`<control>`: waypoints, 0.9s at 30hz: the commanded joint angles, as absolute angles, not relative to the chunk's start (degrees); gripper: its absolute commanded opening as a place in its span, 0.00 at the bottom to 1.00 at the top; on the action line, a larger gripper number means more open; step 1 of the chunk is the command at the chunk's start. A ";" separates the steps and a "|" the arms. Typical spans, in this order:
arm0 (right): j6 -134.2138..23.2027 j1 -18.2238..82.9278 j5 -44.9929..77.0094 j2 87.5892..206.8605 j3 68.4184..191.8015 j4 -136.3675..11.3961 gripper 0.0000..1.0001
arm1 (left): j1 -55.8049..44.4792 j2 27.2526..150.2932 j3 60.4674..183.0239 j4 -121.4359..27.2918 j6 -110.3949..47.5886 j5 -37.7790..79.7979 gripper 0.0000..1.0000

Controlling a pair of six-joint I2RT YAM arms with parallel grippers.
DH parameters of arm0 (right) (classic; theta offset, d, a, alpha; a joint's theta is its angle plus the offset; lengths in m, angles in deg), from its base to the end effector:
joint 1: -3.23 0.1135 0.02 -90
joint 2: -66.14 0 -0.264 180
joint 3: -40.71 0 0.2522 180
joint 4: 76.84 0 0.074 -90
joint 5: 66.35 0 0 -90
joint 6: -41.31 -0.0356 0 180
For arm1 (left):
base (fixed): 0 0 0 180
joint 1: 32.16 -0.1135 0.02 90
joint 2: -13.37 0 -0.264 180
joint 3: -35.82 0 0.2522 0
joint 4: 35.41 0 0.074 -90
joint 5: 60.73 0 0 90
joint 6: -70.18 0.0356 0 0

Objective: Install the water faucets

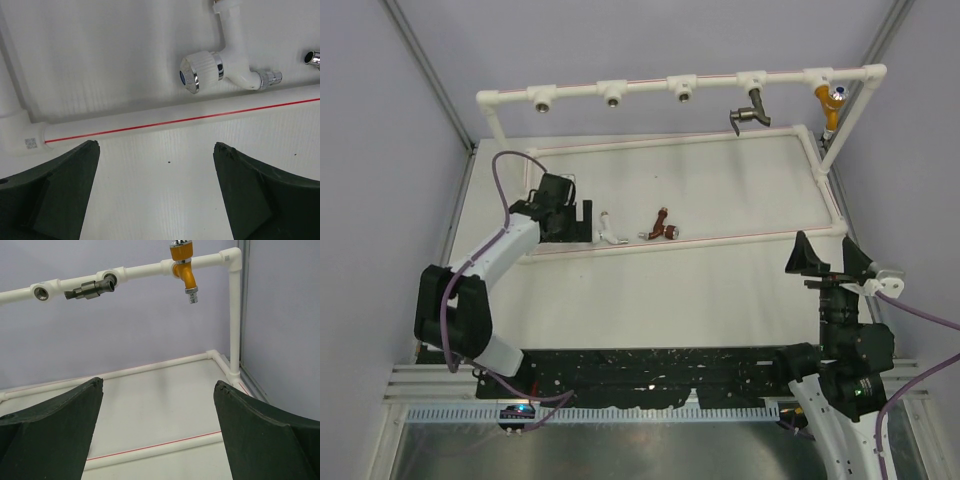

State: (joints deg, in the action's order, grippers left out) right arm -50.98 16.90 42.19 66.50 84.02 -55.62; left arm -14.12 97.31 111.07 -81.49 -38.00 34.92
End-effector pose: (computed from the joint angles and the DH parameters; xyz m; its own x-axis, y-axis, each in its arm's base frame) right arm 0.0422 -0.0014 0.3269 0.3620 0.1270 -0.9235 0.0485 0.9868 0.1547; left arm 0.2907 -0.0910 0.2485 -0.8172 -0.0604 -0.5732 -0.0008 0.9946 -0.1036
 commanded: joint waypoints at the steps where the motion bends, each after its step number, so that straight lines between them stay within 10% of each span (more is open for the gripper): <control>1: -51.15 17.37 40.61 65.97 84.36 -56.75 0.95 | -13.97 103.35 117.50 -82.66 -39.68 30.86 1.00; 15: -51.50 17.46 39.91 69.74 85.76 -55.26 0.95 | -18.63 118.39 122.97 -80.73 -44.17 17.85 0.96; 27: -52.73 17.81 35.26 69.40 85.85 -54.91 0.95 | -17.31 109.71 104.88 -75.81 -51.90 8.27 0.96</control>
State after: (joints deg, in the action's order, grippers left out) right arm -52.05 17.38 38.54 69.52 84.06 -53.91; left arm -19.08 113.94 111.79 -73.49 -47.70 15.80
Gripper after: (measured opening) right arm 0.955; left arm 0.964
